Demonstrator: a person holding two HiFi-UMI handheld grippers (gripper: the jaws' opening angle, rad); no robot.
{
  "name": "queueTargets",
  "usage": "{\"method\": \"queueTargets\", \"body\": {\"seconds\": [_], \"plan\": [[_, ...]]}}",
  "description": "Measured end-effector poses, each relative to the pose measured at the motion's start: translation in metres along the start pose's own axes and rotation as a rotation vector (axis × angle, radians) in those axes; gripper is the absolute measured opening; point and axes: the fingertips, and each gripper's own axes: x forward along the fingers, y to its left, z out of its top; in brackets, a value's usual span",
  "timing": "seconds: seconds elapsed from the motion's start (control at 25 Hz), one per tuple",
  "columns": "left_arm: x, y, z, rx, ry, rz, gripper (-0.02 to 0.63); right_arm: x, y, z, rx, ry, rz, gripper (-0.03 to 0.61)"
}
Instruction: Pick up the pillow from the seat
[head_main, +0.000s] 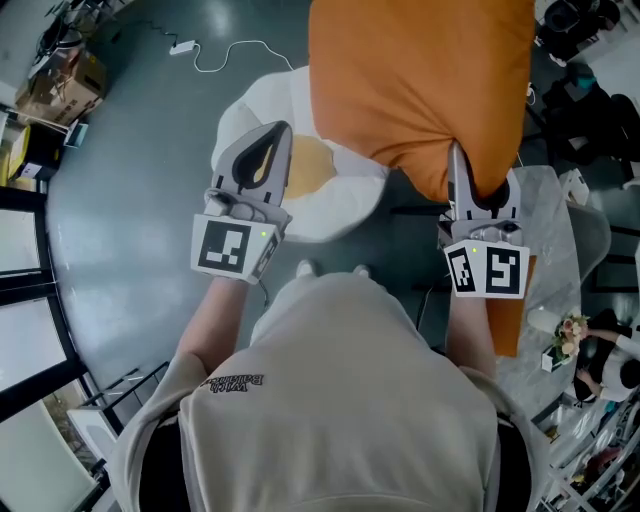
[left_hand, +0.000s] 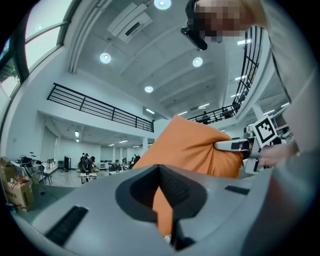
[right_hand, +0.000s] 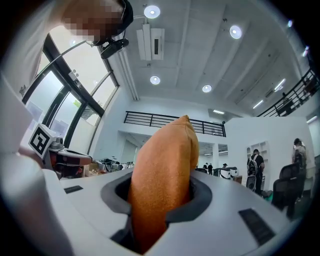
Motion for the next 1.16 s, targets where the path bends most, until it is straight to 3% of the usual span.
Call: {"method": "queueTargets", "body": {"seconds": [1.16], "plan": [[0.01, -0.014, -0.006, -0.011, 0.034, -0.017, 0.008, 0.004, -0.014, -0.01, 0.004, 0.049, 0.004, 0.15]]}}
